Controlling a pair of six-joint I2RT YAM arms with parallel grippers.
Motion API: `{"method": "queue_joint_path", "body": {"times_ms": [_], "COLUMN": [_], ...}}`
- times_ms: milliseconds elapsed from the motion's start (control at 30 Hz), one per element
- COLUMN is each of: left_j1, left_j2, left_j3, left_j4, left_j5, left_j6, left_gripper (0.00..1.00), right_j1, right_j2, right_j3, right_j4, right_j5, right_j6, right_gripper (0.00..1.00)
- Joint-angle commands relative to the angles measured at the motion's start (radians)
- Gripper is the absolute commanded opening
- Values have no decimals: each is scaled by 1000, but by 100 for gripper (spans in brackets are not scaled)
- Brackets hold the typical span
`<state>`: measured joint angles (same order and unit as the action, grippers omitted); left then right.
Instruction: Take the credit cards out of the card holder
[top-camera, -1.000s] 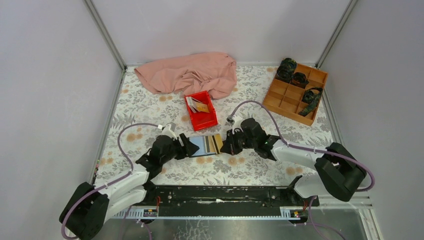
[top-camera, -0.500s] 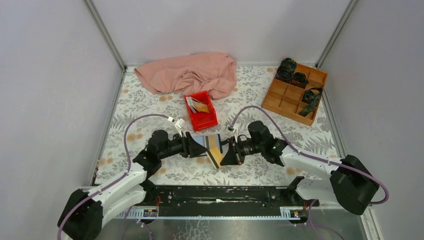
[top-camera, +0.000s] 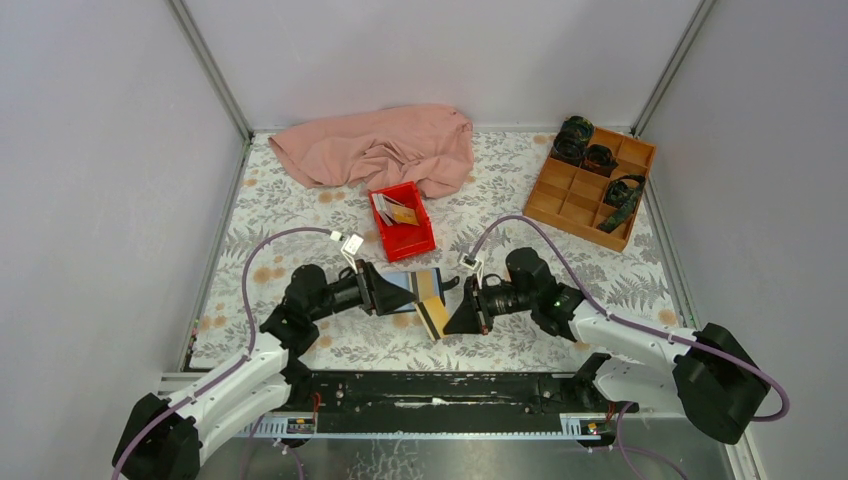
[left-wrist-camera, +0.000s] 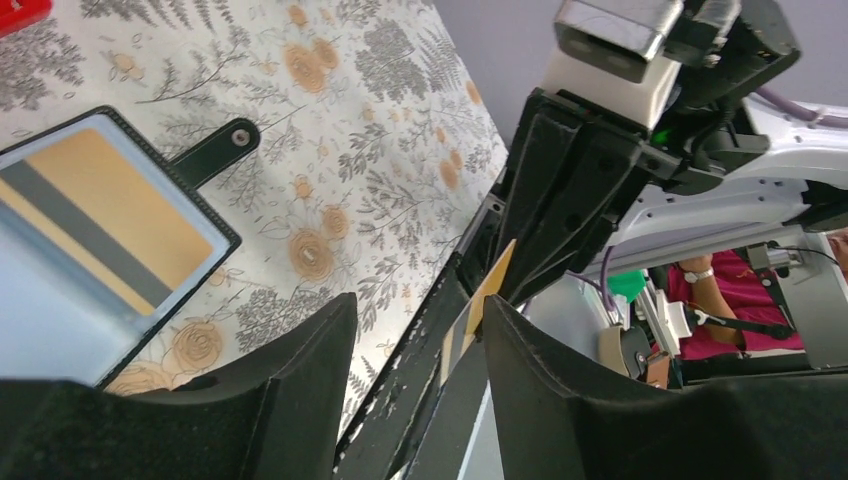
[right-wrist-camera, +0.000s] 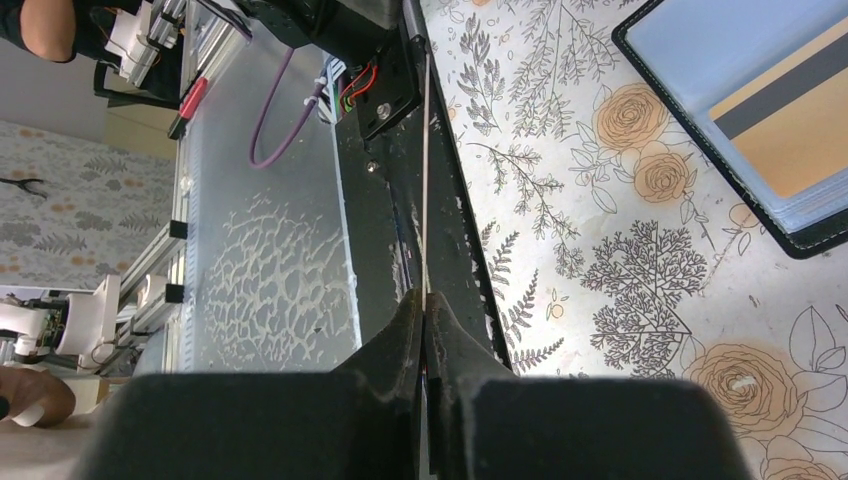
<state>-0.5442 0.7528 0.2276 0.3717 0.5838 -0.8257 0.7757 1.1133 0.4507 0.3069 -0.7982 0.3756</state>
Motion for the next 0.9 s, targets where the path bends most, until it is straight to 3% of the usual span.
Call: {"method": "queue_joint_path", "body": {"times_ms": [0,200,567,800,867], "left_j1": [-2,-9,-23,-33,-41], "left_j2": [-12,-10,45,80,80], "left_j3": [-17,-26,-54,-44,-42], "left_j4": [158,227,248,277,280], "left_j5": [64,139,119,138,141], "left_j6": [-54,-57,-36,-43,-46], "left_gripper": [56,56,54,47,39], "right_j1": [-3,-3,-4,-3,-4], "right_j2": [-4,28,66,87,91], "right_j3": [10,19,56,60,60], "right_j4": [54,101,120,140,149], "right_j5": [-33,-56,-69,-72,-73], "right_j6": [9,30,37,49,54], "right_gripper": [0,0,0,0,0]}}
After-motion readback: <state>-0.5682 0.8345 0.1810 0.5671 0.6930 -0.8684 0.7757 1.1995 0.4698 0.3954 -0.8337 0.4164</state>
